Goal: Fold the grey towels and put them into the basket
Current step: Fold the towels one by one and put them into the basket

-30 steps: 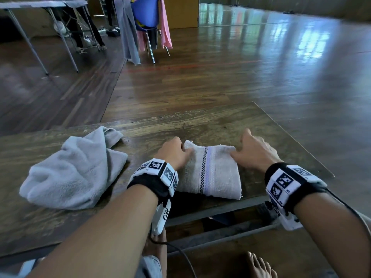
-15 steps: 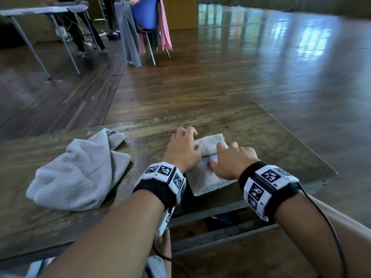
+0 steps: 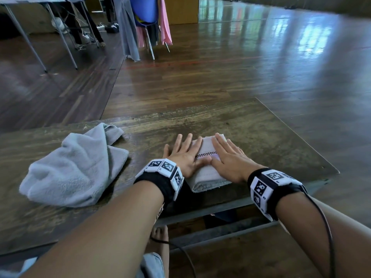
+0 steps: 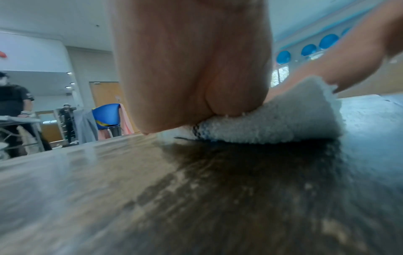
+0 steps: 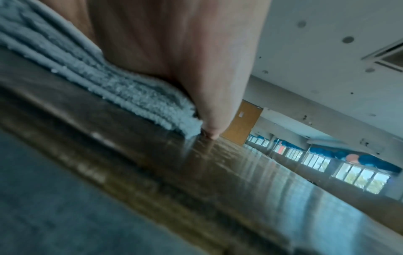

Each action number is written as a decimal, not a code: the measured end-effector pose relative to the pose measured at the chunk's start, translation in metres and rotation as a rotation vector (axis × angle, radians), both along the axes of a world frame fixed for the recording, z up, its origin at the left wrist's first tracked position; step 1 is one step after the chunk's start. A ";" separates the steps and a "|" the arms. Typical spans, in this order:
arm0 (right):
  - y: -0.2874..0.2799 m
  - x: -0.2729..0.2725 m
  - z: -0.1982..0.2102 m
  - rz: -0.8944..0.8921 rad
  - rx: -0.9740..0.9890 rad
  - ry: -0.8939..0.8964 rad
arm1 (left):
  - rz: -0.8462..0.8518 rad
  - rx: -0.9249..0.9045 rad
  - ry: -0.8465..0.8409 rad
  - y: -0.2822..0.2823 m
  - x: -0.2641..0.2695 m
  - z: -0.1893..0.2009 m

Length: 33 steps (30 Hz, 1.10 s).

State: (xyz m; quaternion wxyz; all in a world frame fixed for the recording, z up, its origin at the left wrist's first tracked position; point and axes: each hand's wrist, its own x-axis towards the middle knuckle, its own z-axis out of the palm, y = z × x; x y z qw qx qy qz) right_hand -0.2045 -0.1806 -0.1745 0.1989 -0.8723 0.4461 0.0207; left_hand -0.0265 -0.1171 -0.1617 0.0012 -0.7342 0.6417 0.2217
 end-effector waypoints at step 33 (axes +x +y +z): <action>0.145 0.130 0.183 0.091 0.509 -0.701 | 0.698 -0.726 1.066 0.244 0.119 0.170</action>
